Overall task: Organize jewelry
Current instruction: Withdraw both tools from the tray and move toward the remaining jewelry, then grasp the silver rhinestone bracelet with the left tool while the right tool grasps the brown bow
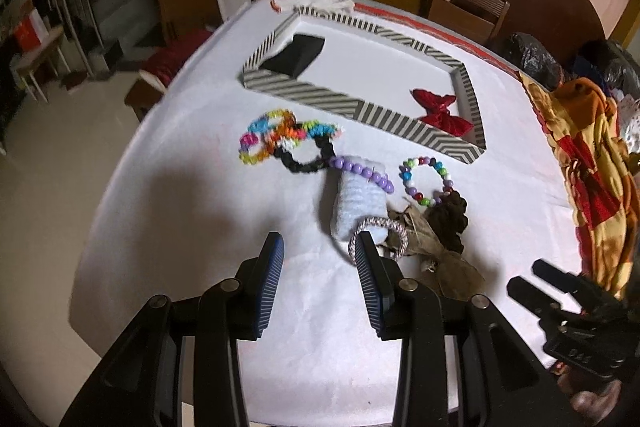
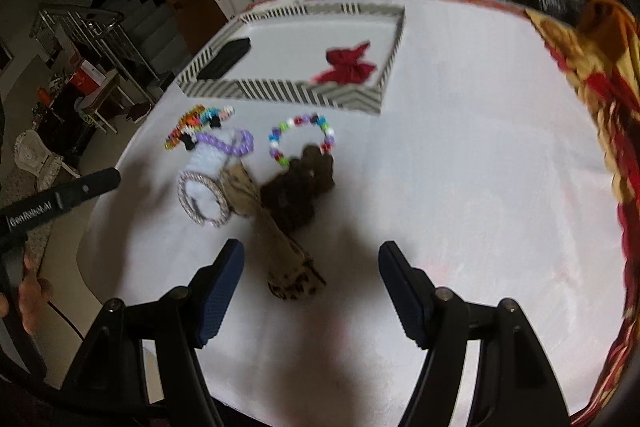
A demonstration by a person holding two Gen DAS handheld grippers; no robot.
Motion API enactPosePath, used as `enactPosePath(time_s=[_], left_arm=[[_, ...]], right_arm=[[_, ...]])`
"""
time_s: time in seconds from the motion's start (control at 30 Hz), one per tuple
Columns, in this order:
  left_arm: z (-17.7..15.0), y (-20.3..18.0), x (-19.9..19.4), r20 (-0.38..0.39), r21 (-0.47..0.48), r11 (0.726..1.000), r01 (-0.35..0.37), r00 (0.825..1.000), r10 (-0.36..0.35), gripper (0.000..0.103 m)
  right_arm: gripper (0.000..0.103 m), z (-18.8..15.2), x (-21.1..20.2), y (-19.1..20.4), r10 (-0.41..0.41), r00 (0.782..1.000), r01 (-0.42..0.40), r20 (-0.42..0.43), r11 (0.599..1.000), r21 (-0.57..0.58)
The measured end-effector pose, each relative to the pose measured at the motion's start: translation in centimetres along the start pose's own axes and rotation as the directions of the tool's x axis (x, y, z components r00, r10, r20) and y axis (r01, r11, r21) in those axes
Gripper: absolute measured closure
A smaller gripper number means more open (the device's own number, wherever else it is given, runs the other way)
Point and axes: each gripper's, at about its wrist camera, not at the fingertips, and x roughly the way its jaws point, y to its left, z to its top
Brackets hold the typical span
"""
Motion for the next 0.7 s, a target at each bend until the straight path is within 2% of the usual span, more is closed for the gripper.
enactPosePath(time_s=[0.2,0.37,0.53,0.6,0.7], left_arm=[[-0.8,-0.2,1.9,-0.088,-0.013,0.994,0.106,0.990,-0.107,0.059],[-1.4,-0.9,4.0,-0.135,0.012,0.993,0.120,0.984,-0.118,0.059],[-1.5,-1.4,5.7,-0.144,0.023,0.990,0.138,0.981,-0.133,0.059],[-1.4,-1.5,6.5,-0.151,0.023,0.993,0.120,0.982,-0.115,0.059],[-1.3,-1.6,7.5,-0.156,0.017,0.991,0.131,0.980,-0.127,0.059]], right_arm=[[0.030,-0.8,1.2,-0.8,0.035,0.999,-0.034,-0.024,0.999,0.020],[0.030,-0.5,2.6,-0.3,0.050,0.998,-0.050,-0.037,0.999,0.005],[0.030,0.1,4.5,1.1,0.062,0.996,-0.064,-0.057,0.997,-0.040],[0.031,0.4,5.4,1.5,0.069,0.995,-0.072,-0.066,0.996,-0.049],[0.039,0.7,6.2,2.0,0.075,0.995,-0.079,-0.066,0.995,-0.068]])
